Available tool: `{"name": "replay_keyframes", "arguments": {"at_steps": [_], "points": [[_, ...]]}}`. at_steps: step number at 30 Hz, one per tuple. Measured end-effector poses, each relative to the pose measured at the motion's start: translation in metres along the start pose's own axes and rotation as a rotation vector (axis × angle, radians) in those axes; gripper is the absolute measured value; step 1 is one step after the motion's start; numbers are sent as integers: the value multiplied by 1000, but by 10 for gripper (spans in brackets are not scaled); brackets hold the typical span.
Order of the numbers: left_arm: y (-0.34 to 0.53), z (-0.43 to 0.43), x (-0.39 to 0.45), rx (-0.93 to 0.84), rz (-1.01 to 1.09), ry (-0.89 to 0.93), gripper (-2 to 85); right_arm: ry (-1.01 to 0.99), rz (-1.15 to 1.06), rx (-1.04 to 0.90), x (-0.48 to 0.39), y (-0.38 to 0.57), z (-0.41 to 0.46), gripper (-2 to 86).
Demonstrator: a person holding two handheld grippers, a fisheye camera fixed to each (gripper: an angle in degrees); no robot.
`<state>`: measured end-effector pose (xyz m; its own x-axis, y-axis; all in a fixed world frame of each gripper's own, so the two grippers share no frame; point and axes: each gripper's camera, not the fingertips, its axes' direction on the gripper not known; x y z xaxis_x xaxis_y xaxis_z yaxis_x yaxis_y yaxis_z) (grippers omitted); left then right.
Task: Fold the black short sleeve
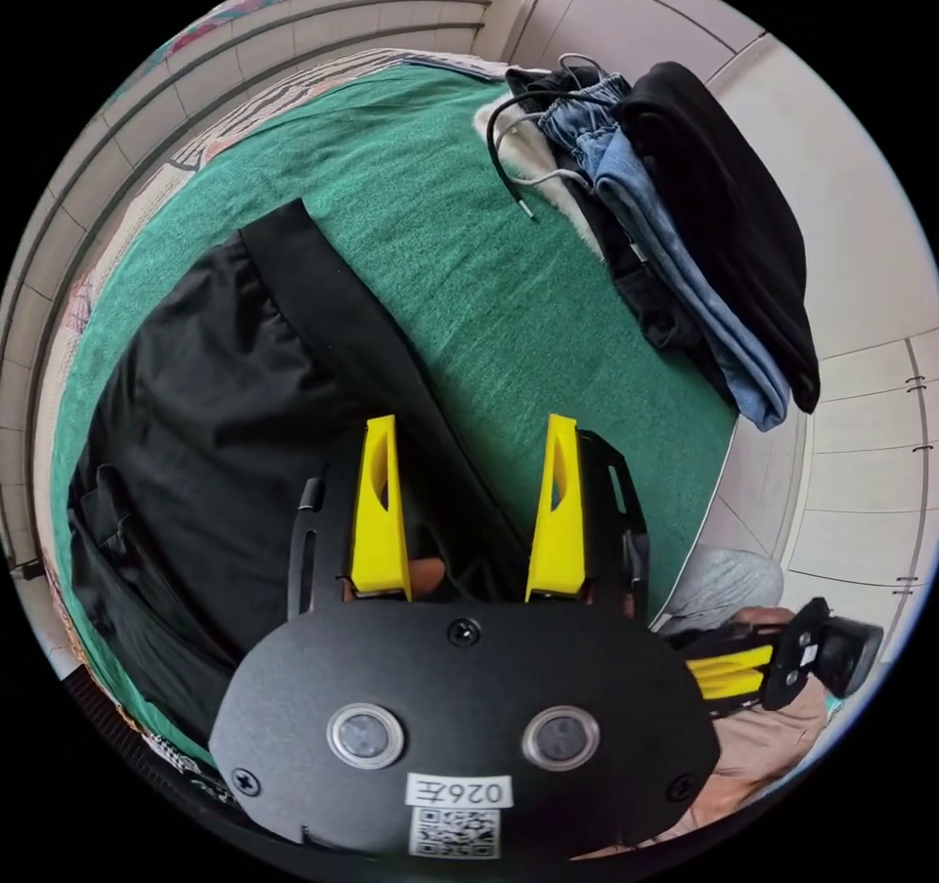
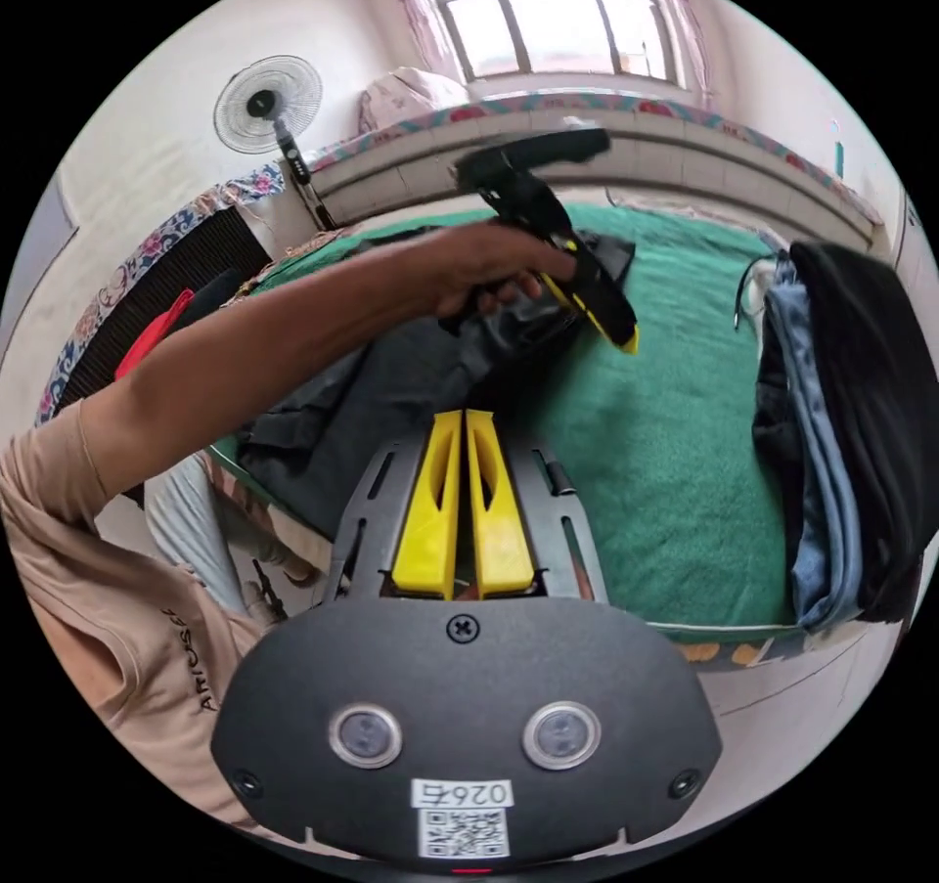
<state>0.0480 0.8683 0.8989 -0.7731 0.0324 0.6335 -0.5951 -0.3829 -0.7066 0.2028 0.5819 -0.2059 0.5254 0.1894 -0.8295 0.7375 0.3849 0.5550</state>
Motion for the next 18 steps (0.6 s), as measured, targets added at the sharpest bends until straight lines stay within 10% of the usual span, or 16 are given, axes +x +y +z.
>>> {"name": "replay_keyframes", "arguments": {"at_steps": [18], "points": [[5,60,-29,45,-50,-19,44,26,131,-111,133,85,20,165]]}}
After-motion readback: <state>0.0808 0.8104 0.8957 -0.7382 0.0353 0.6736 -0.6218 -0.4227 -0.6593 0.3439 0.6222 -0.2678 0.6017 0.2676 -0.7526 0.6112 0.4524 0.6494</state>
